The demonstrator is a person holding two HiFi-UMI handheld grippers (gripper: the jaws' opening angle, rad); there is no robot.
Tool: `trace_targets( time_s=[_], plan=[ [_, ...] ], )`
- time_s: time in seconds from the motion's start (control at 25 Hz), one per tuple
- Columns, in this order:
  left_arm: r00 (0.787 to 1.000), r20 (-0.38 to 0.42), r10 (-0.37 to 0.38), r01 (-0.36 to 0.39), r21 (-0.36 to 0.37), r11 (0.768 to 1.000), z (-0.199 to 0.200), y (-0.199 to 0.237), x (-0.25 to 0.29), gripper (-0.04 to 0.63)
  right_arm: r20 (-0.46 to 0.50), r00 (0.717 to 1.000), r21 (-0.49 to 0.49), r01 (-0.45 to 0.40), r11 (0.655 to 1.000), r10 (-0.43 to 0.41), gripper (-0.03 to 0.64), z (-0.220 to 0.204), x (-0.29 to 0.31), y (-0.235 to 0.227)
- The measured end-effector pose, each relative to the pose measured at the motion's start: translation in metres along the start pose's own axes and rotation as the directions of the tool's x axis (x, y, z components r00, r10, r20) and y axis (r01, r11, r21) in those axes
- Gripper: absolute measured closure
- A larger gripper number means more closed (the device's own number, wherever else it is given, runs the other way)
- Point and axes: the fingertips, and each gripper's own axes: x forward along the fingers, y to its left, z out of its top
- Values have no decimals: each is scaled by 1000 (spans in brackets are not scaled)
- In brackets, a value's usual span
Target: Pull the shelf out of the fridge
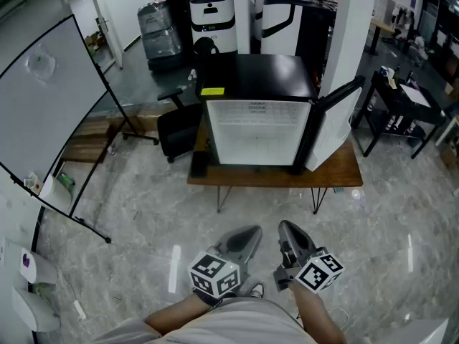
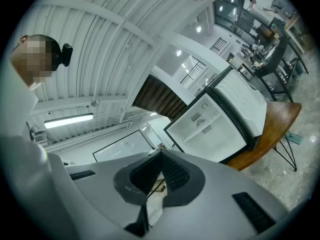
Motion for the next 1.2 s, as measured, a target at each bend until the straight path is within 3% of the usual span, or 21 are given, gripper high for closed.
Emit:
trace_targets(
  time_s=[0.36,0.56,0.84,1.2],
  plan=[
    [1000,-4,6,-6,-2,1000,-6,-10,5,589,-3,1000,12,-5,1000,5,595,2,-9,-6],
    [1000,5,14,-14,-21,1000,-8,-11,6,589,1,999,56,-52,997,52,595,3,-9,-5],
    [997,22,74,-73,-35,997,-1,6,10,589,36,991,161,-136,978,132,594,13,3,-11],
    [995,37,91,-90,-24,996,13,40,23,589,39,986,209,-165,964,160,594,13,49,-19]
  ],
)
